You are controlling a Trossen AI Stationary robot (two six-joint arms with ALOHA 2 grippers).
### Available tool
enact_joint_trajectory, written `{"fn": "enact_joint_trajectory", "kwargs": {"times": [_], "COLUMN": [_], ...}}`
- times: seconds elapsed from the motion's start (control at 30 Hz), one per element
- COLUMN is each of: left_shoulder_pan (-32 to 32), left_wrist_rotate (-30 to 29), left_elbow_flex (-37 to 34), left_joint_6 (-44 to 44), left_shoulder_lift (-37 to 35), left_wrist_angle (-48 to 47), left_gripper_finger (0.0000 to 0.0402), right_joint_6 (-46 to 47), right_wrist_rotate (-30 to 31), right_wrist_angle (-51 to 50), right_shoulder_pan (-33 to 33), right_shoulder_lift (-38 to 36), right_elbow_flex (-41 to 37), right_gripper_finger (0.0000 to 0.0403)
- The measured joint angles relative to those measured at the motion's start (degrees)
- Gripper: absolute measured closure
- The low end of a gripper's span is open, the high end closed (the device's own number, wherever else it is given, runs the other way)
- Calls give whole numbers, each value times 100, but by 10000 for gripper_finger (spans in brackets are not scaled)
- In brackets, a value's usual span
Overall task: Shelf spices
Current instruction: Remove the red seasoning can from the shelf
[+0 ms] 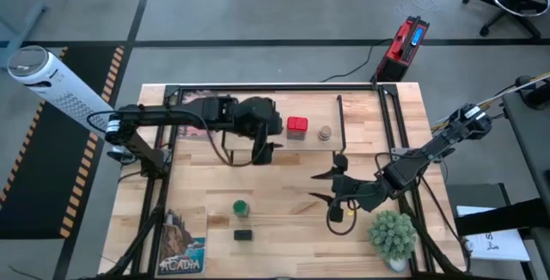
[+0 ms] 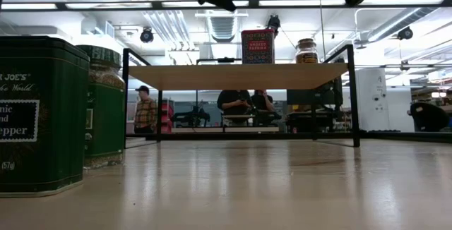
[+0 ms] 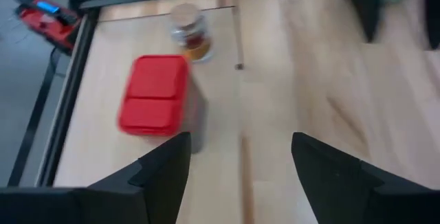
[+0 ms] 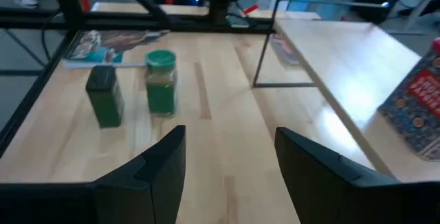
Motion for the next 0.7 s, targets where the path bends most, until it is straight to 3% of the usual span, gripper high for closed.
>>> {"fn": "enact_joint_trajectory", "kwargs": {"times": [0.17,0.37,0.53,0.7], "left_shoulder_pan": [-332,-450,-463,-463], "left_wrist_rotate": [-35,-74,-77,-106], "left_elbow_flex": [-23,-401,-1210,-2319], "left_joint_6": [41,-32,-198,-437], "left_shoulder_lift": [-319,-681,-1179,-1856], "left_wrist_angle": [43,257,824,1966], "left_gripper_finger": [168,178,182,180], "right_joint_6": [-276,-171,-714,-1243], "right_wrist_rotate": [313,483,-282,-1040], "right_wrist_angle": [-399,-2240,-2764,-3004], "right_shoulder_pan": [-45,-506,-1068,-1794], "right_shoulder_lift": [0,2,0,0], "right_elbow_flex": [593,1698,2373,2716], "right_gripper_finger": [204,204,204,201]}}
